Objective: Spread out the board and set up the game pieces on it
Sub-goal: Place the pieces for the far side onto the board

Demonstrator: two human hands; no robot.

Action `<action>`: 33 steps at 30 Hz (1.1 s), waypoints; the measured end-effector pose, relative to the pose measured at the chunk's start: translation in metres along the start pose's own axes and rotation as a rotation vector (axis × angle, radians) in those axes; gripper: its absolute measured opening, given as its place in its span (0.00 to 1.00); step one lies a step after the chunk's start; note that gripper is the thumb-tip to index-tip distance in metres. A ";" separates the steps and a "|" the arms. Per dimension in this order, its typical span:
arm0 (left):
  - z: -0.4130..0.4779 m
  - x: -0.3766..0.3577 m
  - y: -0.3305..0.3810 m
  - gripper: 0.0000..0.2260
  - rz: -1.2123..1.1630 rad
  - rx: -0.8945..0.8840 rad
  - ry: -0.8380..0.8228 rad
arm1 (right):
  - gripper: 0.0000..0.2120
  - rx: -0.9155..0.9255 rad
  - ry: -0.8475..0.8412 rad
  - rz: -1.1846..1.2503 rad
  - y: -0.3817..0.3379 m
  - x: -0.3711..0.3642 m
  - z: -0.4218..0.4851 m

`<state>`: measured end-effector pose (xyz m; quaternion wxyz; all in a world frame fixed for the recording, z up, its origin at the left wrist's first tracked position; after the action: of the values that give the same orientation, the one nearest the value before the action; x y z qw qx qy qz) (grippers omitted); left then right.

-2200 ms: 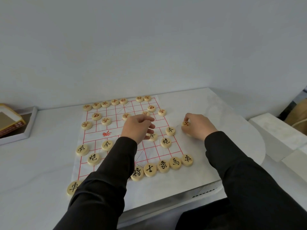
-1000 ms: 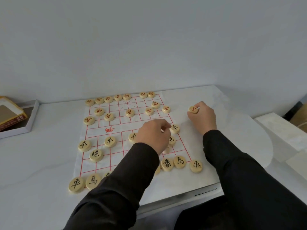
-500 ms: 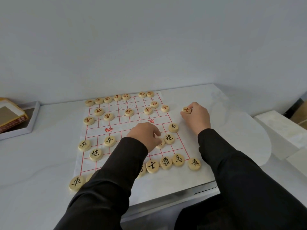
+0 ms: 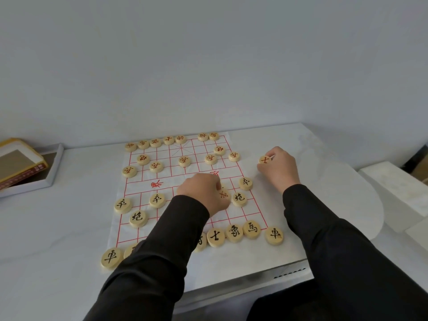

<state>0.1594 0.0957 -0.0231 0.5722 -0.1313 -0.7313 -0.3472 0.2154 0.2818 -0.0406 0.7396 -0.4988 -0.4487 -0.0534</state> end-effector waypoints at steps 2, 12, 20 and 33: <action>0.002 0.007 -0.007 0.11 -0.120 0.038 0.123 | 0.13 0.030 -0.002 0.039 -0.004 0.000 0.000; 0.001 0.026 -0.032 0.10 -1.929 0.574 -0.063 | 0.15 0.058 -0.236 0.469 -0.035 -0.009 -0.007; 0.014 0.031 -0.042 0.11 -2.196 0.601 0.020 | 0.15 -0.045 -0.401 0.643 -0.061 -0.038 -0.013; 0.022 0.041 -0.082 0.10 -2.426 0.681 0.130 | 0.11 -0.178 -0.420 0.922 -0.111 -0.074 -0.014</action>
<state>0.0823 0.0424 -0.0160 -0.0743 0.7941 -0.4038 -0.4481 0.1215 0.1887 -0.0179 0.5349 -0.7058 -0.3148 0.3415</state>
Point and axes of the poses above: each hand's wrist, its own z-axis towards the middle knuckle, its own x-axis out of the back of the hand, y = z × x, the point moved 2 cm from there along z, towards the middle knuckle, and after that the axes turned 2 degrees about y, right-handed, at the moved point
